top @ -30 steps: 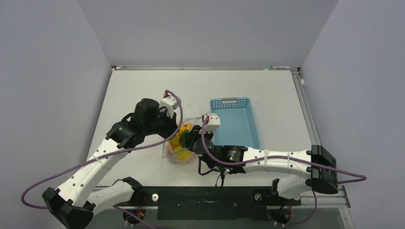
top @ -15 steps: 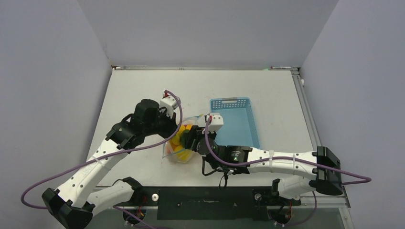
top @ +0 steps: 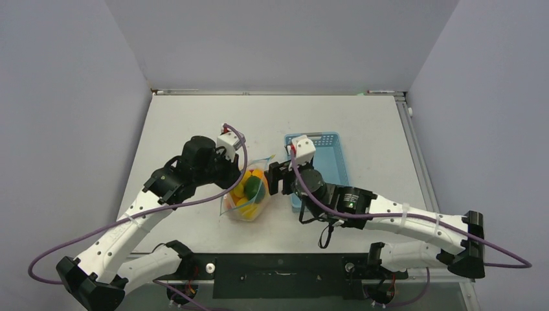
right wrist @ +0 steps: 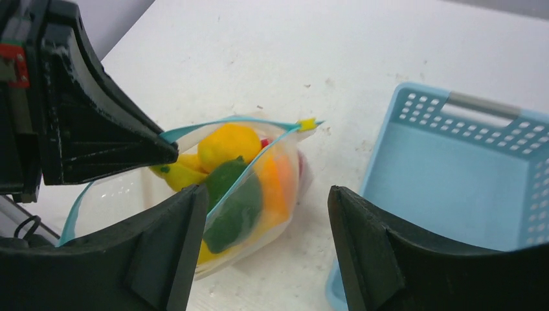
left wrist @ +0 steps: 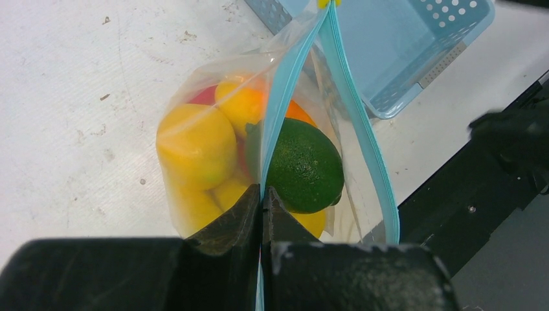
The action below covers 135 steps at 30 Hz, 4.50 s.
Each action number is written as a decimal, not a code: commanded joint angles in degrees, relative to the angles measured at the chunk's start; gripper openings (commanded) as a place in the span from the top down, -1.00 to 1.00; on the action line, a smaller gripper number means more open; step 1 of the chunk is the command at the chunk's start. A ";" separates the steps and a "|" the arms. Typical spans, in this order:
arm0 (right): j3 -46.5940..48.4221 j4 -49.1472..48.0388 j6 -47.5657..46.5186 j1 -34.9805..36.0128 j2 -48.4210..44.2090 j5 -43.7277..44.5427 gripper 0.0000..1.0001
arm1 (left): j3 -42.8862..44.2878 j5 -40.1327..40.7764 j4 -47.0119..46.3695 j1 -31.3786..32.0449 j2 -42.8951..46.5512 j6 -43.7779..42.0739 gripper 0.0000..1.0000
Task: Place the food in the zip-top bag and seal the zipper
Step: Adjust the zipper food storage bag at the center of the board, then zip the zipper food storage bag at the center of the board.
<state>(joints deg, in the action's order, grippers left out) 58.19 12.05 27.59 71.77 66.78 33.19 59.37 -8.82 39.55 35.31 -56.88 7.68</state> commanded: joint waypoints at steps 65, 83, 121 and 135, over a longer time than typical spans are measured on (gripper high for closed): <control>8.62 13.00 -84.64 -23.71 7.69 -58.43 0.20 | -0.87 5.66 -0.90 11.62 2.75 -1.97 1.00; 6.59 12.61 -81.34 -22.50 4.59 -58.96 0.90 | -0.82 8.32 -0.65 11.62 4.83 -1.99 0.79; 32.63 36.14 -47.86 -0.54 8.54 -38.66 0.89 | 0.34 -13.39 -13.78 11.66 18.46 -3.93 -0.58; 42.41 41.05 -37.04 4.18 16.40 -28.94 0.89 | -2.60 -10.08 -13.73 11.61 21.81 0.67 -0.71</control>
<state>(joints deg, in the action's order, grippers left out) 96.03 54.39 -13.85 74.94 82.65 -0.49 56.73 -20.47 27.66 46.57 -36.84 7.20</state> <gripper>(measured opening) 0.113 0.851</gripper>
